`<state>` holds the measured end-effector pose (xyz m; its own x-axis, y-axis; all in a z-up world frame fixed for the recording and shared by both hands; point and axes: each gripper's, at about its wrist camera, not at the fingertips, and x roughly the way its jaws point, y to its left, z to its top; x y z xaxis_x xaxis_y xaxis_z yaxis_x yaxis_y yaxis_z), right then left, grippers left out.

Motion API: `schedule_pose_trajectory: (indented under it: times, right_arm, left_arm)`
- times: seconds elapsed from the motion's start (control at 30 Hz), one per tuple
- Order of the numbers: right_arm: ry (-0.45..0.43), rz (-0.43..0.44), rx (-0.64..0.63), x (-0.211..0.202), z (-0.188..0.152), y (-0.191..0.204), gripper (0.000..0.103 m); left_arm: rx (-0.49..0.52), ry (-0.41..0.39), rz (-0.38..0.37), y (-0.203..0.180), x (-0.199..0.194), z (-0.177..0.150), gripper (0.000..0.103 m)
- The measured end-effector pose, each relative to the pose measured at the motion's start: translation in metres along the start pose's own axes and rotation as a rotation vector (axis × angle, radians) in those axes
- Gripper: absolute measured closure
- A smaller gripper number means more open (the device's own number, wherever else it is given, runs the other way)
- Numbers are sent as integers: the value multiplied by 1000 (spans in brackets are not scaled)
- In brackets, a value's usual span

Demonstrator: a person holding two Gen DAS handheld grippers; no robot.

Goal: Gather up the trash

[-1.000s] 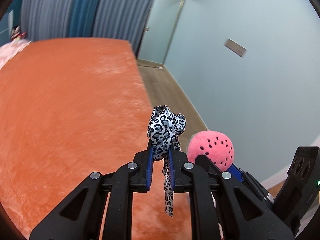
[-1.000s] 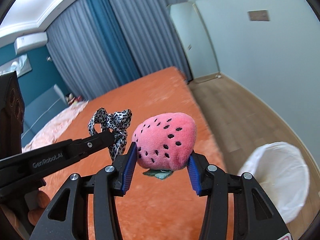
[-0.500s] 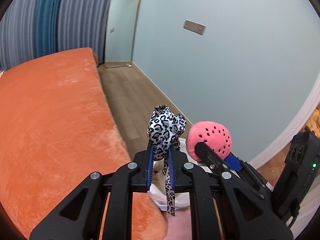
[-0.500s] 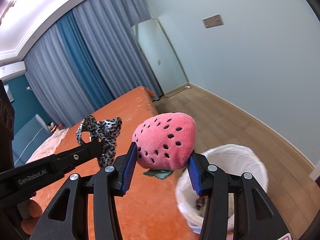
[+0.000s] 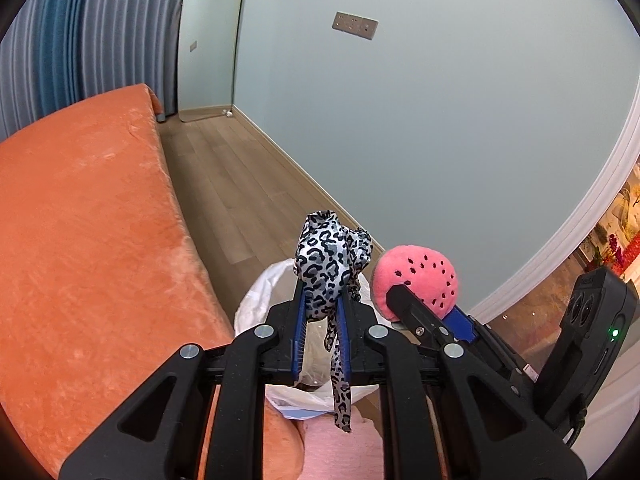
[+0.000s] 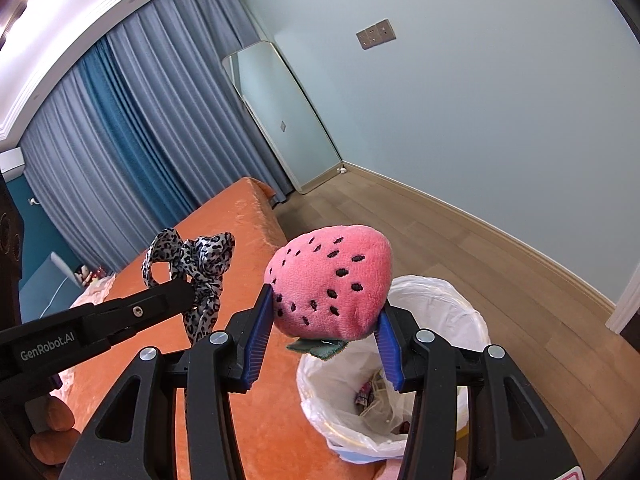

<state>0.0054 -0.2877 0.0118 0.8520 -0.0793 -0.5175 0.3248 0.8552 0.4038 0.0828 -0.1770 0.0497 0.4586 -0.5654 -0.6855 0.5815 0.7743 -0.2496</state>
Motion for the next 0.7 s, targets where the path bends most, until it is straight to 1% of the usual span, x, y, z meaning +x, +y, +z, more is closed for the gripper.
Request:
schedule_pose_trajectory:
  times: [0.07,0.17,0.2,0.23,0.27,0.3,0.37,0.43,0.53,0.6,0.63,0.7]
  right_arm:
    - [5,-7,2,3,1,-3,56]
    - [11,-24,0,13,4,-5,52]
    - [14,-34,1,16,4,-7,51]
    - [16,-44,7,19,4,-10,50]
    - [22,-54,14,22,4,-13,50]
    - [32,-55,19,24,4,-15,50]
    - [43,-58,15,25,3,-16,47]
    - [42,-66,3,20,0,-14,41]
    - [49,-62,10,16,-1,-14,41]
    - [56,-61,15,13,-2,-14,41]
    - [59,-63,12,11,-2,-13,41]
    - [67,-73,-7,7,-3,-8,40]
  left_arm:
    - [-9,7,-19,1,6,0,88]
    - [-24,8,-43,3,15,1,88]
    - [-28,10,-51,3,18,2,85]
    - [-35,13,-51,4,22,3,78]
    - [-42,12,-39,5,24,3,72]
    - [-50,9,-22,7,26,2,64]
    - [-60,5,-11,10,25,1,62]
    - [-72,11,-6,13,24,-2,61]
    - [-84,10,22,19,19,-7,61]
    - [-76,4,45,20,14,-11,60]
    - [-65,-2,69,21,9,-13,55]
    - [-57,-14,98,23,2,-16,51]
